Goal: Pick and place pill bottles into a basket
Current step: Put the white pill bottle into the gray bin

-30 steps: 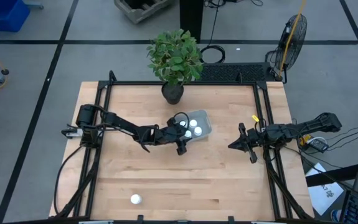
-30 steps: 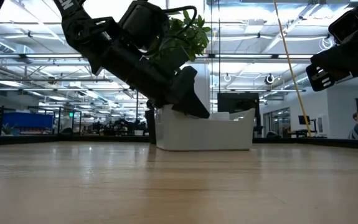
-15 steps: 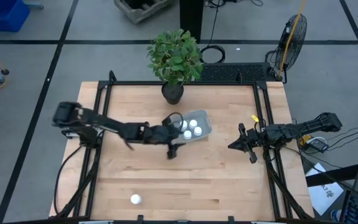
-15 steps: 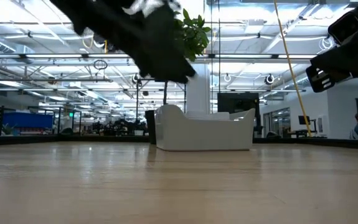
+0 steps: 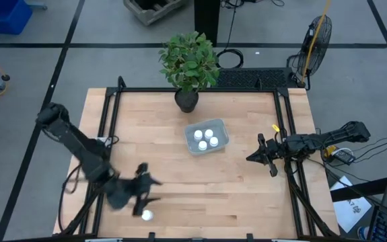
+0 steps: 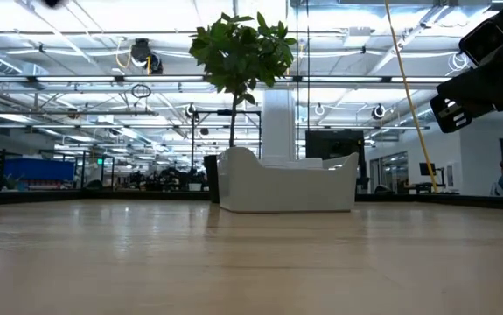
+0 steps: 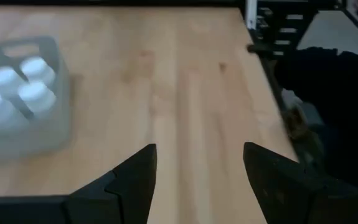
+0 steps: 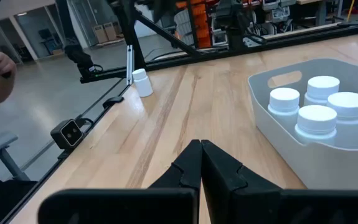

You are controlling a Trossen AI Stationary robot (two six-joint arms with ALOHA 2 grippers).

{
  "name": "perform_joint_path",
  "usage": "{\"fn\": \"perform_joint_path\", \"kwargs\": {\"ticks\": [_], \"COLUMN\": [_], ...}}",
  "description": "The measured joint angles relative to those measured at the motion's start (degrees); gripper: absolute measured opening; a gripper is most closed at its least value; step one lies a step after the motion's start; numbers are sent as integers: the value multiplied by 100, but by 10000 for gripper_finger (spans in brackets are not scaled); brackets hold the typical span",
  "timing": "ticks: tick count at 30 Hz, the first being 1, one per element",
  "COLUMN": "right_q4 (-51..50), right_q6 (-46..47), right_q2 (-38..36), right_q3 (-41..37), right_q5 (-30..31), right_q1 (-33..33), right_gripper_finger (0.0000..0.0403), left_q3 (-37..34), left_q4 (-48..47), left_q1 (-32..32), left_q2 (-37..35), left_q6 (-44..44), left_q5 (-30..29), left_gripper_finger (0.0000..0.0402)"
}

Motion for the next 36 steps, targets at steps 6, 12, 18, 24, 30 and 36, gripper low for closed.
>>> {"fn": "perform_joint_path", "kwargs": {"ticks": [6, 12, 18, 24, 30, 36], "right_q4": [2, 4, 7, 7, 9, 9], "right_q6": [-90, 1, 89, 85, 86, 123], "right_q2": [11, 11, 11, 11, 11, 11], "right_q3": [0, 0, 0, 0, 0, 0], "right_q5": [-7, -5, -4, -2, -2, -2], "right_q1": [0, 0, -1, 0, 0, 0], "right_gripper_finger": [0, 0, 0, 0, 0, 0], "left_q3": [-4, -4, -4, -4, -4, -2], "left_q4": [-42, 58, 256, 228, 171, -205], "left_q1": [-1348, -1987, -2073, -2078, -2149, -2274], "left_q2": [545, 1216, 1737, 1968, 2012, 2012], "left_q6": [-1122, -1773, -2496, -2970, -3318, -3808], "left_q5": [-1064, -1667, -1402, -1277, -1083, -1149], "left_gripper_finger": [246, 246, 246, 246, 246, 246]}}
